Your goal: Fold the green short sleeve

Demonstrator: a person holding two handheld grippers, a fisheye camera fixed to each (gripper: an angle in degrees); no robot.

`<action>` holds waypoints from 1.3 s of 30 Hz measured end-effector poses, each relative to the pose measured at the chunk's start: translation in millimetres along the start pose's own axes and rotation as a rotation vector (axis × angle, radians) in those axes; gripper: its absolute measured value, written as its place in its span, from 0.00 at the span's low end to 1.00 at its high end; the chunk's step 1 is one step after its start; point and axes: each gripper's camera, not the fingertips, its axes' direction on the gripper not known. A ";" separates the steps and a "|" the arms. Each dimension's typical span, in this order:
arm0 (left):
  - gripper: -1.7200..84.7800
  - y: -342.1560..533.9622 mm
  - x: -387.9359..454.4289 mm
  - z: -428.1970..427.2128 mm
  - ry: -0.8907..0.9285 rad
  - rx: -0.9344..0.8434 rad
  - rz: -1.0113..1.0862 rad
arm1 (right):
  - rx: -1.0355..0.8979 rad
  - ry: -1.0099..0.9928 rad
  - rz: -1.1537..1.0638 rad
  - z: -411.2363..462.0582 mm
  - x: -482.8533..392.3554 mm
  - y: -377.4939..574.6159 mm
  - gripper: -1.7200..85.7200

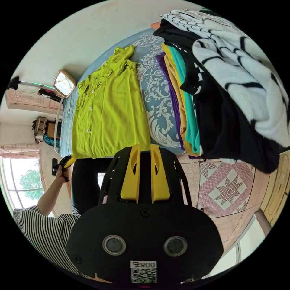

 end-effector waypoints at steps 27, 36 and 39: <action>0.03 152.2 -21.2 -72.2 0.037 0.063 0.040 | -0.061 0.082 0.007 32.5 75.1 105.3 0.03; 0.02 214.8 -30.5 -129.8 0.171 0.157 0.072 | 0.003 -0.121 -0.006 -6.5 120.0 159.6 0.02; 0.02 236.2 -31.8 -147.1 0.214 0.179 0.089 | 0.016 -0.173 -0.032 -22.5 130.4 176.4 0.02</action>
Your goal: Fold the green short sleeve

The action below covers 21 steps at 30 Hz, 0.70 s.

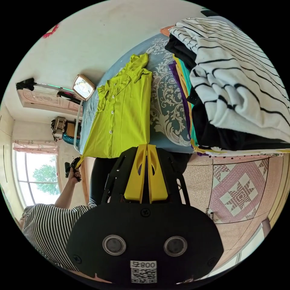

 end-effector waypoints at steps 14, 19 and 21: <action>0.02 84.1 29.6 -81.3 0.088 0.021 0.112 | 0.065 -0.131 -0.072 -86.4 31.8 109.8 0.02; 0.02 112.3 34.3 -97.6 0.098 0.003 0.121 | 0.062 -0.140 -0.076 -102.9 41.6 147.4 0.02; 0.02 124.4 37.3 -103.6 0.101 -0.004 0.126 | 0.069 -0.149 -0.077 -109.0 44.0 160.1 0.02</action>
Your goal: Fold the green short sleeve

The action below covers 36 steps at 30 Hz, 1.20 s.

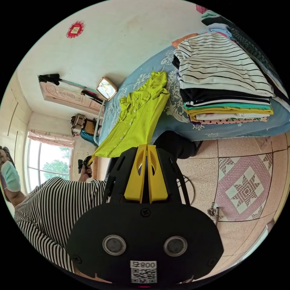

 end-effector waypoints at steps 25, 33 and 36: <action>0.02 -63.8 42.3 19.7 0.092 0.021 0.037 | 0.119 -0.045 -0.014 -55.5 -33.7 5.6 0.02; 0.02 -184.1 69.6 66.0 0.104 0.028 0.093 | 0.143 0.038 -0.075 -57.7 -80.7 -89.0 0.02; 0.02 -233.1 76.6 87.7 0.112 0.035 0.100 | 0.150 0.061 -0.088 -55.0 -97.5 -132.2 0.02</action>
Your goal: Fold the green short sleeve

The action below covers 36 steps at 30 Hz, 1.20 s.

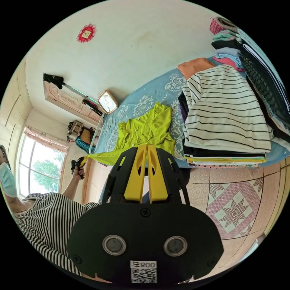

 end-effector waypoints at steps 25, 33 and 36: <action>0.02 -356.0 -79.3 229.1 -0.106 -0.061 -0.057 | -0.125 0.279 -0.005 159.6 -77.4 -361.5 0.02; 0.02 -425.6 -116.6 293.3 -0.160 -0.095 -0.086 | -0.187 0.319 0.019 212.0 -91.3 -441.8 0.02; 0.03 -444.4 -129.1 315.7 -0.180 -0.106 -0.102 | -0.216 0.335 0.024 230.9 -96.1 -466.0 0.02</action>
